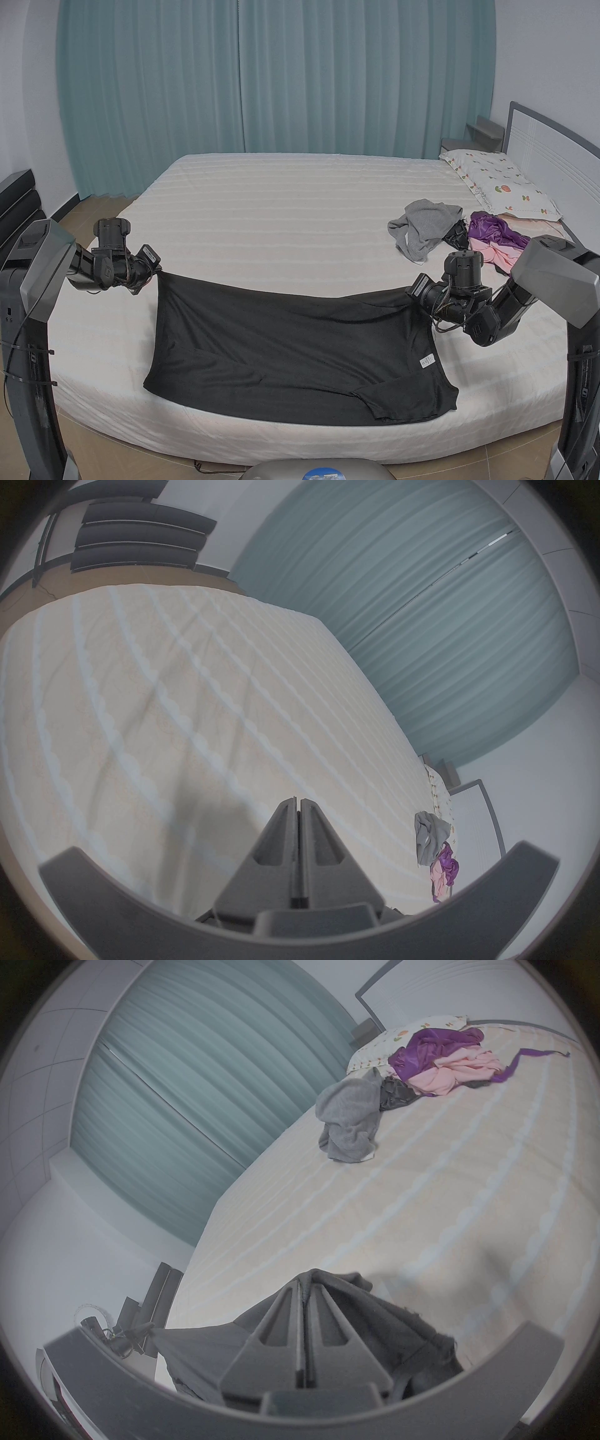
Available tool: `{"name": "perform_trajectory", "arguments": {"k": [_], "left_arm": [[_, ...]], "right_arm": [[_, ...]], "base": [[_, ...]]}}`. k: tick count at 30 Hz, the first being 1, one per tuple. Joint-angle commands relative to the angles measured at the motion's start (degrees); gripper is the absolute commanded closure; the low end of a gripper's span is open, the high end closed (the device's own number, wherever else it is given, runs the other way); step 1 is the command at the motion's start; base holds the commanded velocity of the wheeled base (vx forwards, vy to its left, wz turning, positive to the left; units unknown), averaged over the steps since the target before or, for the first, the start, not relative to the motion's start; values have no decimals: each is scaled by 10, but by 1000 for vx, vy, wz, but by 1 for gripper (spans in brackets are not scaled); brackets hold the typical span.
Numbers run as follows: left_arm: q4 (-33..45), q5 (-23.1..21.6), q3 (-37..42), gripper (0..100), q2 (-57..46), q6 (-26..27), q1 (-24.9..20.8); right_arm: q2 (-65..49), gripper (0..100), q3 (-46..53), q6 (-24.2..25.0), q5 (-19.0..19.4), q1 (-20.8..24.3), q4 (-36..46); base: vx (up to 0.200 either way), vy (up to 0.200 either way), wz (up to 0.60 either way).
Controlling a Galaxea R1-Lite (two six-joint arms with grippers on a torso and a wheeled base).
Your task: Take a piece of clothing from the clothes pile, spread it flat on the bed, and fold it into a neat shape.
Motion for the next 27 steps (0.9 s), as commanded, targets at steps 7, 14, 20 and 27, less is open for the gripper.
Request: {"name": "perform_trajectory", "arguments": {"k": [7,14,20,27], "left_arm": [[-31,0,48,100,-20,0,1],[-36,-8,83,100,-38,-8,2],[-95,-82,195,100,-97,-2,16],[-157,-83,298,100,-105,49,26]], "right_arm": [[6,100,-30,-15,3,-10,26],[-13,100,13,-21,12,-16,30],[-64,100,90,-22,60,-16,26],[-77,100,170,-49,67,-12,-8]], "base": [[0,0,0],[0,0,0],[0,0,0],[0,0,0]]}}
